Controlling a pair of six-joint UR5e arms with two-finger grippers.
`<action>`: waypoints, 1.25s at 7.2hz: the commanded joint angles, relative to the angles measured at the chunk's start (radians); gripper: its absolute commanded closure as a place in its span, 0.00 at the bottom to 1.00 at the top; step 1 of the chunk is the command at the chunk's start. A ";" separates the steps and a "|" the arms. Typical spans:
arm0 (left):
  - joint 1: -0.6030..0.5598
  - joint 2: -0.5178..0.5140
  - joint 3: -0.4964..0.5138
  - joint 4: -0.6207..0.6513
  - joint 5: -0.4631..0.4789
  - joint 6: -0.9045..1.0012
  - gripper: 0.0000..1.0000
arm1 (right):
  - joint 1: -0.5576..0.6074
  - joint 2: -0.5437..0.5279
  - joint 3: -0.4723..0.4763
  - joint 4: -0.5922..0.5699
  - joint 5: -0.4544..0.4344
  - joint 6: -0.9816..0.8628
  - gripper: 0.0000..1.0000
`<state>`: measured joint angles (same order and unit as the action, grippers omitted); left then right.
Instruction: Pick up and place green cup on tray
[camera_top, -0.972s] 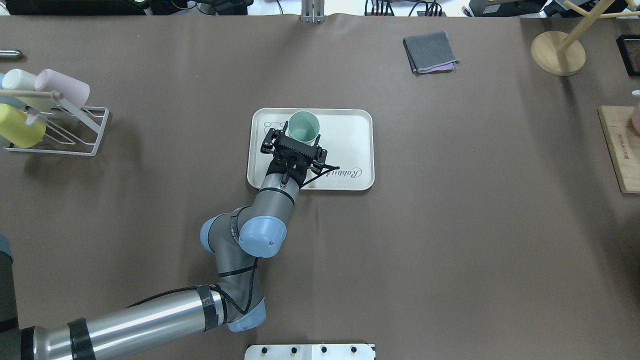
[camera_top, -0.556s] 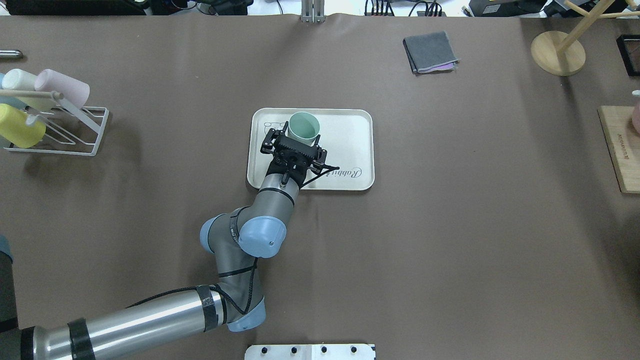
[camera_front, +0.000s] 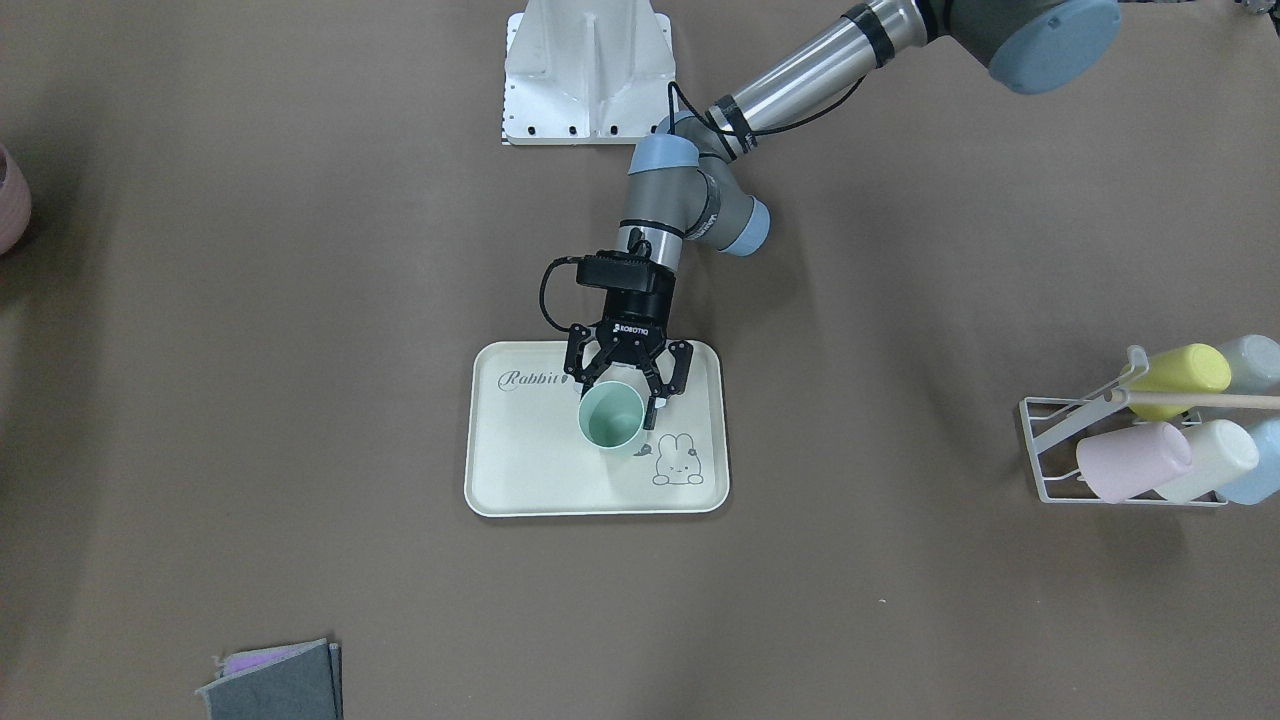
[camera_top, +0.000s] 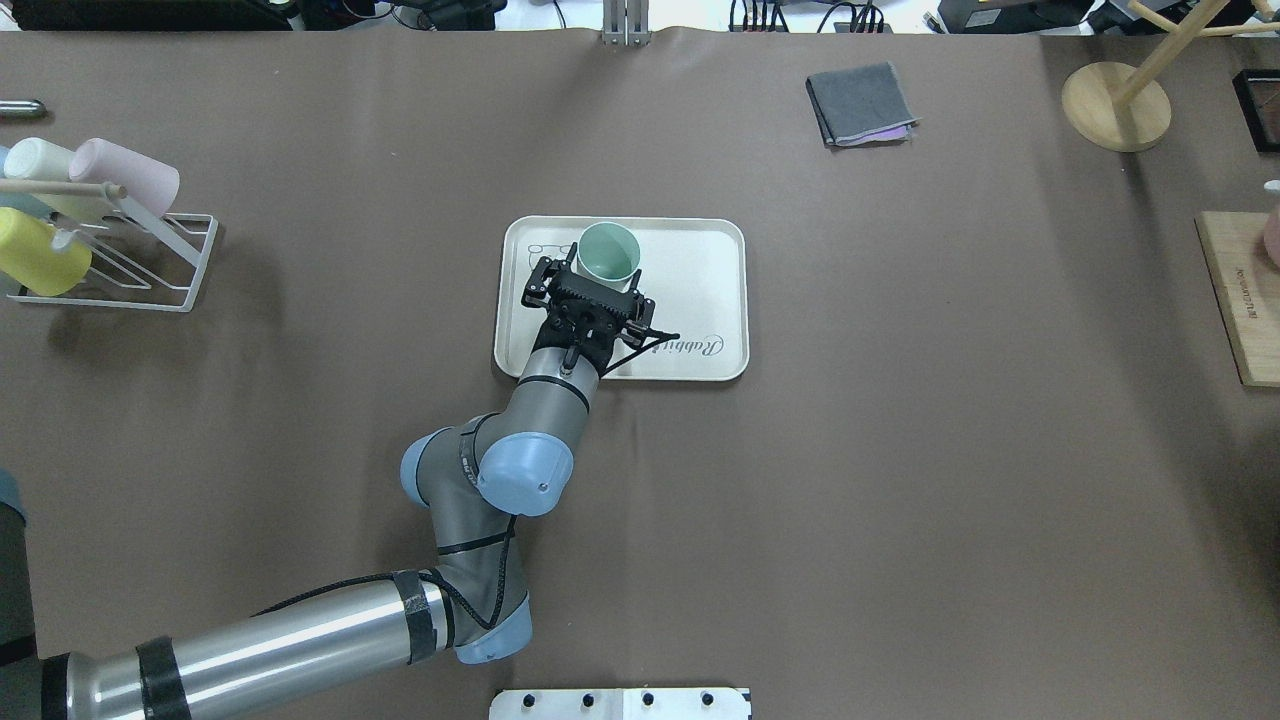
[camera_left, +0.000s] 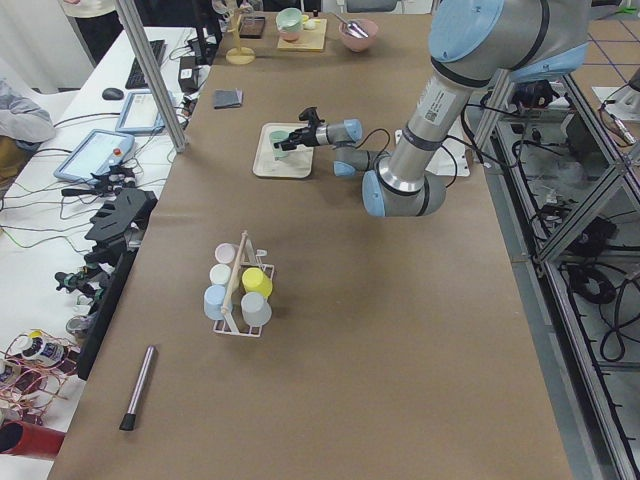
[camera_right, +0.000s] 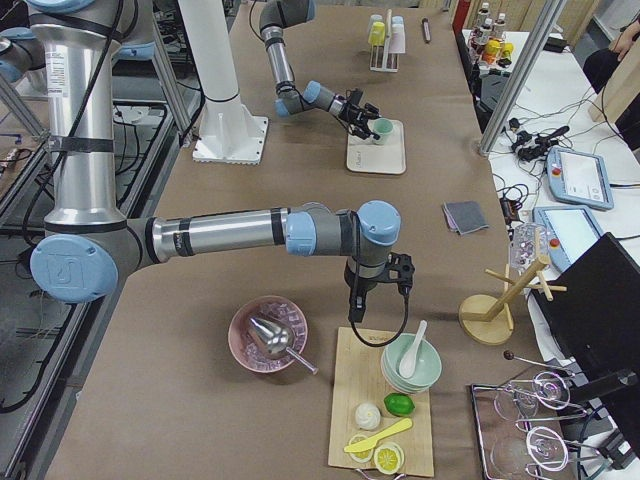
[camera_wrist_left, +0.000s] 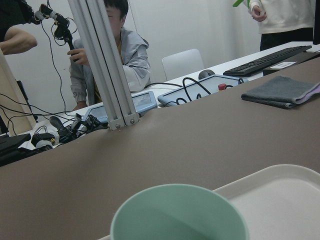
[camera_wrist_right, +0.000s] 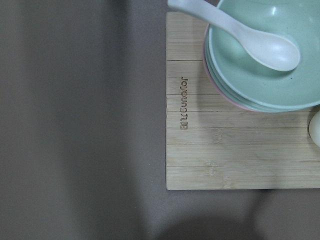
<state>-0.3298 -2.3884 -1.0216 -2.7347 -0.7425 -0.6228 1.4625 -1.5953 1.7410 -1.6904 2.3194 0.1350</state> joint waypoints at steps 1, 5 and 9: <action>0.002 0.003 0.000 0.000 0.000 -0.002 0.15 | -0.001 0.000 0.000 0.000 0.000 0.000 0.00; -0.005 0.024 -0.125 0.001 -0.008 0.020 0.02 | -0.001 0.002 -0.002 0.000 -0.002 0.000 0.00; -0.142 0.115 -0.414 0.200 -0.224 0.008 0.02 | -0.001 0.002 0.000 0.000 0.000 0.000 0.00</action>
<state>-0.3966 -2.3184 -1.3694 -2.5659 -0.8467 -0.6022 1.4624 -1.5946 1.7409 -1.6905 2.3192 0.1350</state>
